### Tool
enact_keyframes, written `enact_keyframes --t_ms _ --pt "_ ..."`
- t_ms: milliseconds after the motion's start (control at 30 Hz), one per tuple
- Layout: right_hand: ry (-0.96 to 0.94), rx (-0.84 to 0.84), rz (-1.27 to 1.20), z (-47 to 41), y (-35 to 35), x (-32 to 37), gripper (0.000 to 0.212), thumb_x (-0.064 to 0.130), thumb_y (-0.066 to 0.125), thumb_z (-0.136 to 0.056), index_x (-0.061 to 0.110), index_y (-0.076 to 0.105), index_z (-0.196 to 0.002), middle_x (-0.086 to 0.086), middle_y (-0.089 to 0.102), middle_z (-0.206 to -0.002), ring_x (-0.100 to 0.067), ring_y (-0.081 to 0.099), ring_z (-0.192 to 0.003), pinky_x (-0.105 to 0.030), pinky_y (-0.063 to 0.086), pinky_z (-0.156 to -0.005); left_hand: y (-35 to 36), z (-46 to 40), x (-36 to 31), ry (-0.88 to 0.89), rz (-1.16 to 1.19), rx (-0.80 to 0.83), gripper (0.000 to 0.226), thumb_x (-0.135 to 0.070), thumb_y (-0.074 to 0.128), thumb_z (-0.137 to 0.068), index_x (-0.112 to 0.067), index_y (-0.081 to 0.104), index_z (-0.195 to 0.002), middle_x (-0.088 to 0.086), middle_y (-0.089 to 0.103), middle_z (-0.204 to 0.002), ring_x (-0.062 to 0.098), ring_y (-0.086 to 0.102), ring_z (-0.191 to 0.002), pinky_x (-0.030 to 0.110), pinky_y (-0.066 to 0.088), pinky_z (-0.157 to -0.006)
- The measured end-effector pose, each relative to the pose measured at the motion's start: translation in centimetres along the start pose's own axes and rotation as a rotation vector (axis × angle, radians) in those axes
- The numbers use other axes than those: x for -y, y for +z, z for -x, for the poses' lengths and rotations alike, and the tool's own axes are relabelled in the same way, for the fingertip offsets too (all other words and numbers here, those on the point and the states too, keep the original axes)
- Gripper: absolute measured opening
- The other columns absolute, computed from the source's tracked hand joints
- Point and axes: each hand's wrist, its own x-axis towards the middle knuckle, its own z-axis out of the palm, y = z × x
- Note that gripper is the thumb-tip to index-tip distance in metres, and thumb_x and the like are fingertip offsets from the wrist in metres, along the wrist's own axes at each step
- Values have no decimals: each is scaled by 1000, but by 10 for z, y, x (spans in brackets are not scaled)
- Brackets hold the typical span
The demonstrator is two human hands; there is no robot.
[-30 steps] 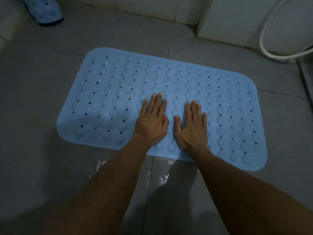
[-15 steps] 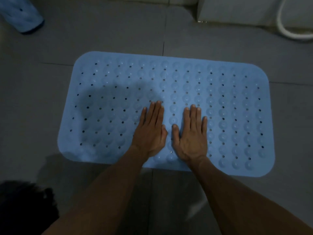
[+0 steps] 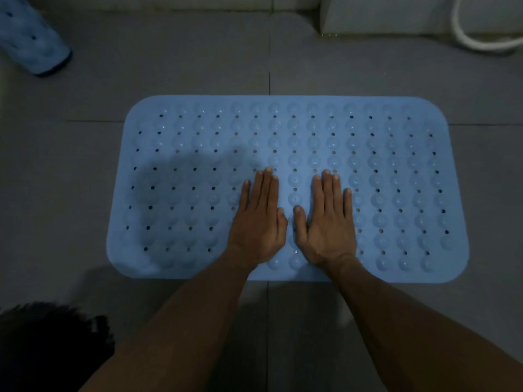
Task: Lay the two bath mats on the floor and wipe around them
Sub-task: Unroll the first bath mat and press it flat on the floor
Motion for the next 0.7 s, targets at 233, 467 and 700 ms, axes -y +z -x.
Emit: enact_keyframes --t_ms 233,467,700 --pt "4 3 37 2 3 -1 75 54 19 -102 11 0 -160 -9 -5 -168 -20 -12 -155 -47 1 -126 0 2 0 -1 -16 7 63 -32 21 -98 2 19 -151 19 12 -160 30 6 -150 49 12 -120" --pt "-6 88 24 2 -7 1 76 57 10 -101 12 -9 -159 -9 -15 -167 -21 -19 -153 -46 -8 -125 -7 5 -2 -2 -49 68 62 -30 21 -100 2 12 -152 18 6 -161 30 2 -150 46 6 -121" --pt "-5 564 116 -24 -58 7 82 57 18 -103 8 -22 -155 -13 -31 -161 -28 -28 -150 -49 -11 -123 -59 0 6 -115 -102 353 67 -45 15 -103 -9 -10 -153 9 -18 -161 20 -17 -148 38 -12 -121"
